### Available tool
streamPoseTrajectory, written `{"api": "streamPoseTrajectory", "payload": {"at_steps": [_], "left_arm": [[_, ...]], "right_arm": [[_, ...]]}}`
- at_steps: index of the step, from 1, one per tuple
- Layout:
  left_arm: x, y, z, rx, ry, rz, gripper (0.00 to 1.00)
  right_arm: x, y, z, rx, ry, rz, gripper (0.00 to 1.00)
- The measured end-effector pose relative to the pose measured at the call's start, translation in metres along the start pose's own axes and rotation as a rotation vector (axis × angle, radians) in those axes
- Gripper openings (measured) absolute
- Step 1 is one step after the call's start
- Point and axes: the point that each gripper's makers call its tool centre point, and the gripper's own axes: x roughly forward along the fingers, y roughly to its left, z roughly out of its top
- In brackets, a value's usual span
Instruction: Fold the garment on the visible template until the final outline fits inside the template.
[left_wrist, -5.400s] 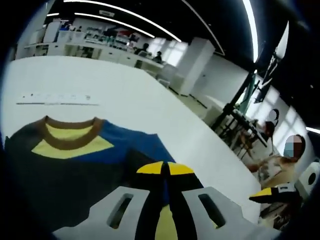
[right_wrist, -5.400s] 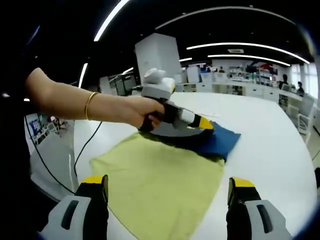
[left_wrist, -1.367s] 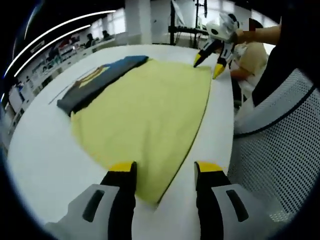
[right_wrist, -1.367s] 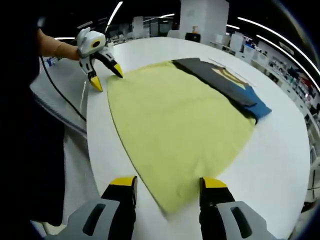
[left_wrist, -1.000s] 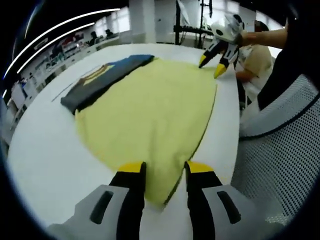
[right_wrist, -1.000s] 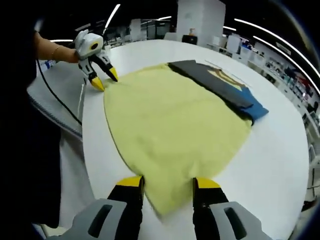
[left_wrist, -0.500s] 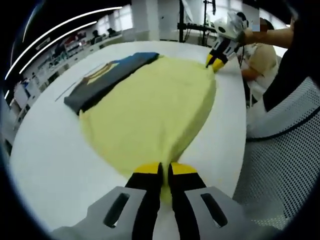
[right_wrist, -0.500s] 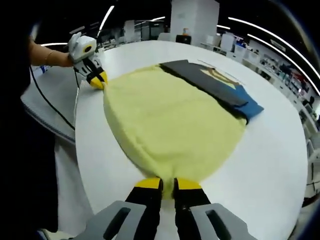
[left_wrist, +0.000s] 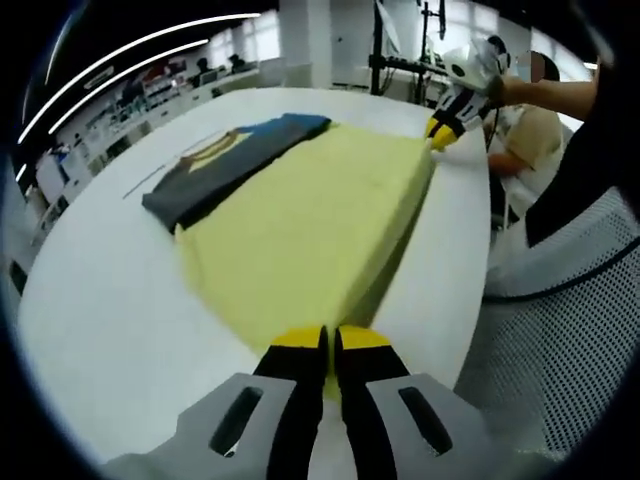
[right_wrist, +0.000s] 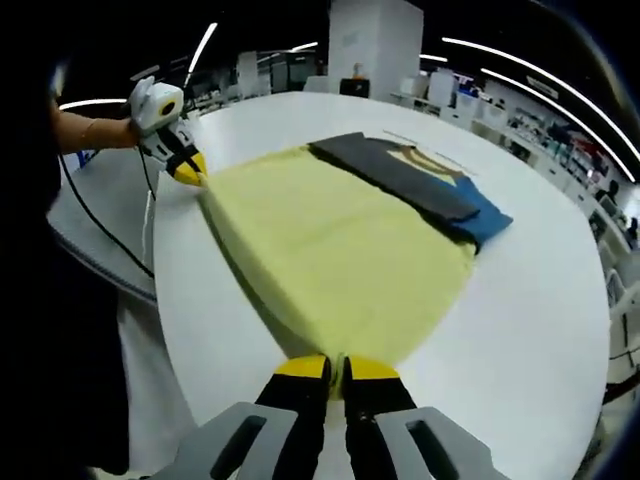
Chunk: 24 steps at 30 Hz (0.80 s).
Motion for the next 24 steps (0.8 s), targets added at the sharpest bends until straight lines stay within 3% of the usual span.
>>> {"api": "streamPoseTrajectory", "payload": {"at_steps": [13, 24], "left_arm": [[-0.021, 0.007, 0.019, -0.075, -0.042, 0.039, 0.01], [-0.040, 0.009, 0.022, -0.165, -0.033, 0.043, 0.00]], "right_arm": [[-0.019, 0.000, 0.022, 0.024, -0.068, -0.027, 0.01], [-0.035, 0.013, 0.036, 0.013, -0.099, -0.003, 0.01]]}}
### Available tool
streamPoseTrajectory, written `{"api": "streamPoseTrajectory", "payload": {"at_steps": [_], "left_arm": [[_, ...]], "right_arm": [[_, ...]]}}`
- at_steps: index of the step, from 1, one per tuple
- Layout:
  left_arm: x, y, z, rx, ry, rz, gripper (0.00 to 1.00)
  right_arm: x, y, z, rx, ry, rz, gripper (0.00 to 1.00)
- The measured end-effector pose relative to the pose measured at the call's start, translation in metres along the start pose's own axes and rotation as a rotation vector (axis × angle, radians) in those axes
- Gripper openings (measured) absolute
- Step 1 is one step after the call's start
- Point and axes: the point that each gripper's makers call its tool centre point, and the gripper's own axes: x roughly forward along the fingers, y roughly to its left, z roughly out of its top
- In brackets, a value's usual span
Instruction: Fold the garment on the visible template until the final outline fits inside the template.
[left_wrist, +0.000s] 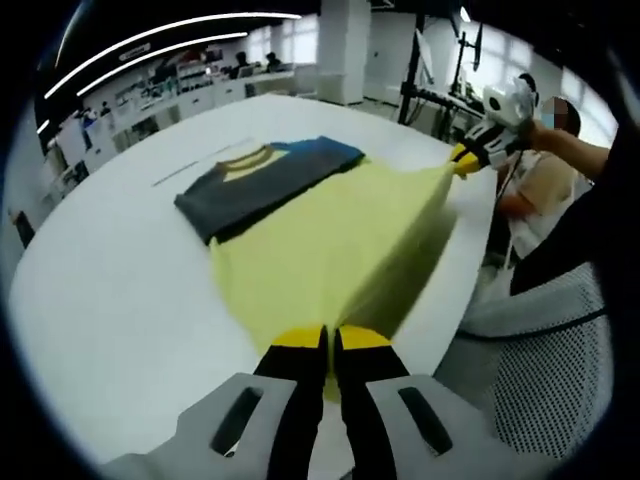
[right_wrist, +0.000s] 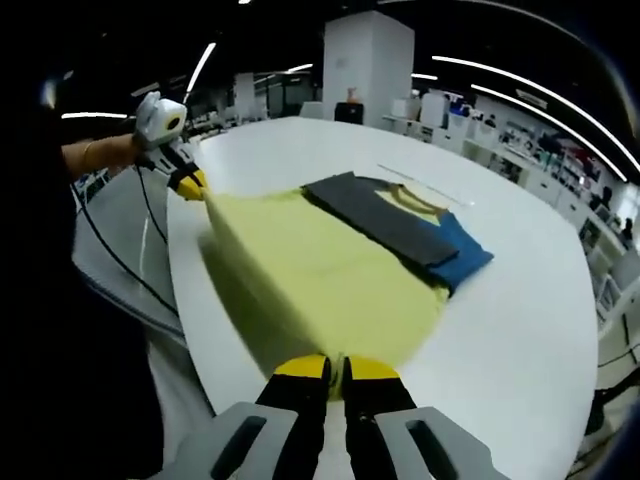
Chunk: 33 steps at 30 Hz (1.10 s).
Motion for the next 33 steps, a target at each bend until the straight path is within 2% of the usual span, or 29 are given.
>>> {"api": "streamPoseTrajectory", "payload": {"at_steps": [2, 6, 27, 33], "left_arm": [[-0.003, -0.001, 0.000, -0.016, 0.003, -0.002, 0.00], [-0.011, -0.004, 0.004, -0.106, 0.005, -0.002, 0.00], [-0.047, -0.029, 0.020, -0.089, 0.051, -0.034, 0.00], [-0.051, -0.027, 0.036, -0.075, 0.027, -0.039, 0.00]], "right_arm": [[-0.002, 0.002, 0.002, 0.003, -0.001, 0.005, 0.01], [-0.009, 0.006, 0.006, 0.002, -0.006, 0.005, 0.01], [-0.045, 0.024, 0.030, -0.070, 0.027, 0.027, 0.01], [-0.048, 0.016, 0.040, -0.115, 0.029, 0.006, 0.01]]}}
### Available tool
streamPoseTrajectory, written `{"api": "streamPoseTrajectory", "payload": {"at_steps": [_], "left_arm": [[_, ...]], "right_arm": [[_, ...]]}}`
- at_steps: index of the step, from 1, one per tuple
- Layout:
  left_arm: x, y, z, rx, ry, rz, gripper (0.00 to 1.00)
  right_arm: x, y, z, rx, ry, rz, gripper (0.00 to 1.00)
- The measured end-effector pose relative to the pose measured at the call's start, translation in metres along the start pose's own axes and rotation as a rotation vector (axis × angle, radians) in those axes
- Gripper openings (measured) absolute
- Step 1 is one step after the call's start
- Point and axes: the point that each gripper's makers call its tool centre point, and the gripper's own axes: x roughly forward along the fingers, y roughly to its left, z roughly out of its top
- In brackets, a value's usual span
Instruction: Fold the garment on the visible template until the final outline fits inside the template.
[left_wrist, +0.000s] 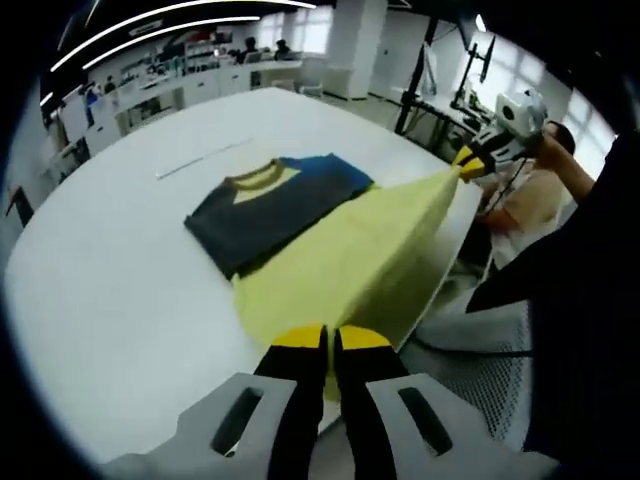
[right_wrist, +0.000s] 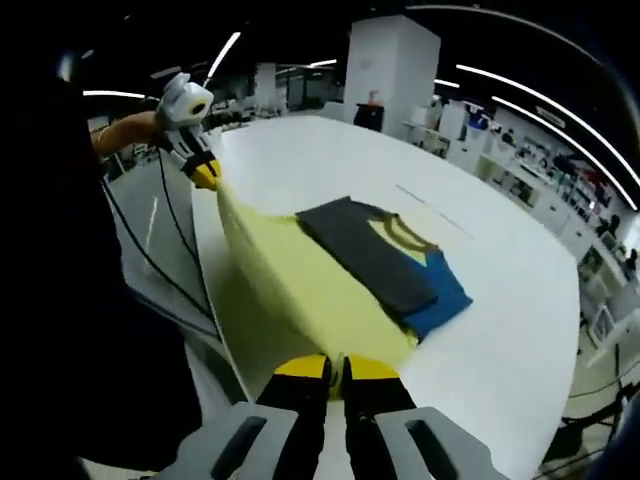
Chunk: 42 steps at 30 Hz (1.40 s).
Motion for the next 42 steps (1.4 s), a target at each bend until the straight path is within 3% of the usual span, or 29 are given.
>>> {"api": "streamPoseTrajectory", "payload": {"at_steps": [13, 18, 26, 31, 34, 42], "left_arm": [[0.016, 0.040, 0.033, 0.116, -0.019, 0.100, 0.00], [0.020, 0.053, 0.059, 0.174, -0.077, 0.141, 0.00], [0.025, 0.075, 0.090, 0.223, -0.116, 0.218, 0.00], [0.029, 0.094, 0.110, 0.219, -0.149, 0.275, 0.00], [0.032, 0.102, 0.117, 0.199, -0.167, 0.285, 0.00], [0.038, 0.123, 0.134, 0.162, -0.230, 0.314, 0.00]], "right_arm": [[0.023, -0.044, 0.021, -0.053, -0.021, -0.089, 0.01], [0.031, -0.064, 0.028, -0.067, -0.010, -0.134, 0.01], [0.040, -0.096, 0.048, -0.102, -0.029, -0.210, 0.00], [0.044, -0.115, 0.059, -0.086, -0.060, -0.251, 0.00], [0.046, -0.124, 0.067, -0.046, -0.098, -0.259, 0.00], [0.054, -0.148, 0.079, -0.054, -0.114, -0.310, 0.00]]}}
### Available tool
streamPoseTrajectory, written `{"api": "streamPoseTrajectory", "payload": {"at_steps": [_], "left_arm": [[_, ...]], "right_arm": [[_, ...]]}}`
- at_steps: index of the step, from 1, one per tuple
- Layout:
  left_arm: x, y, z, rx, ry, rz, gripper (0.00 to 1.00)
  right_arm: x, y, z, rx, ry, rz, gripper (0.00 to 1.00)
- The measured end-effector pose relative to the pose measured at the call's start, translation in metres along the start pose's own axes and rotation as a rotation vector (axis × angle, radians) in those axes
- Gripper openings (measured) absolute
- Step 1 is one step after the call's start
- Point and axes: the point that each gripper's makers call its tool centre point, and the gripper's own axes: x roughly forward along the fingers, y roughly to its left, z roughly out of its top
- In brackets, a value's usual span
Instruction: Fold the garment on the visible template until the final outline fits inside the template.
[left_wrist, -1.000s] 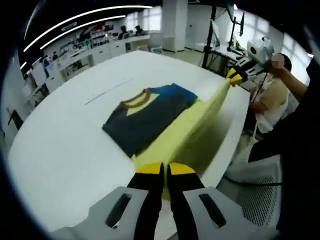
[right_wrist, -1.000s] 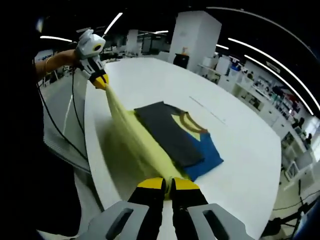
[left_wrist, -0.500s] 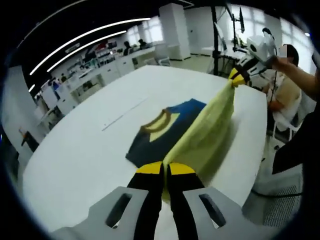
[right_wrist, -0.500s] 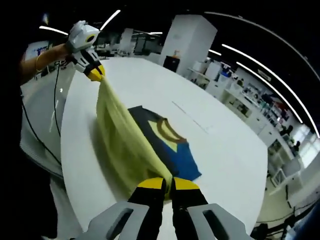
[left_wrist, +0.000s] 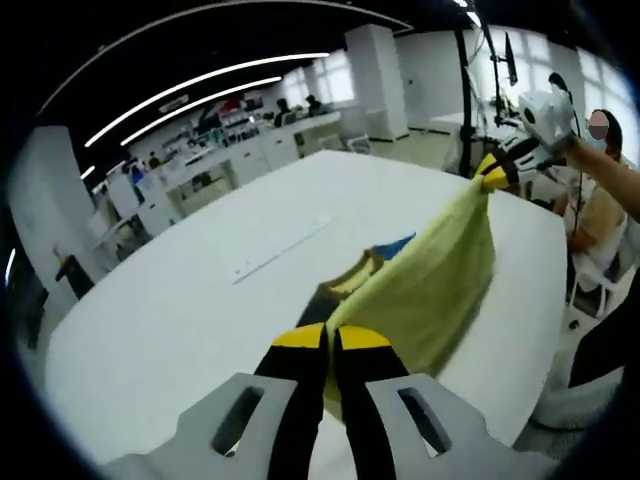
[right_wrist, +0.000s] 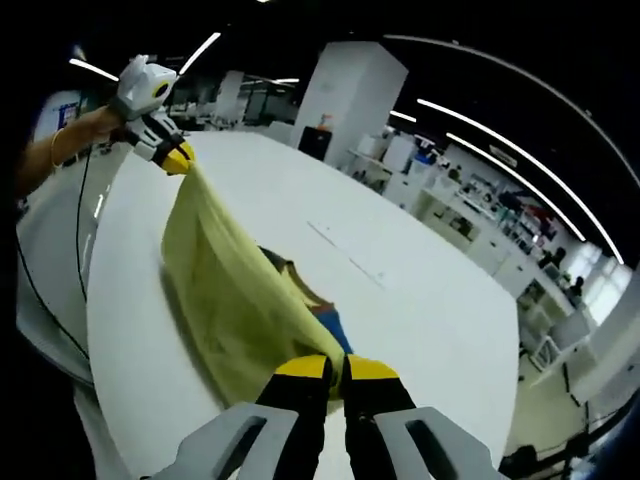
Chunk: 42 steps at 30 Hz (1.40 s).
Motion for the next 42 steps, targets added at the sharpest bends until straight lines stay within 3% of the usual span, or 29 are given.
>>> {"api": "streamPoseTrajectory", "payload": {"at_steps": [6, 16, 24, 34, 42], "left_arm": [[0.016, 0.012, 0.007, 0.020, -0.021, 0.023, 0.00], [0.057, 0.032, 0.009, 0.000, -0.039, 0.031, 0.00], [0.092, 0.044, -0.007, -0.011, 0.005, 0.021, 0.00], [0.130, 0.056, -0.029, 0.091, 0.083, 0.030, 0.00], [0.165, 0.060, -0.053, 0.089, 0.131, 0.004, 0.00]], "right_arm": [[0.019, -0.016, 0.005, -0.034, 0.002, -0.060, 0.00], [0.055, -0.035, -0.006, -0.021, 0.037, -0.093, 0.00], [0.089, -0.043, -0.020, -0.015, 0.069, -0.089, 0.01], [0.130, -0.047, -0.040, -0.015, 0.112, -0.078, 0.01], [0.155, -0.046, -0.065, 0.002, 0.170, -0.046, 0.01]]}}
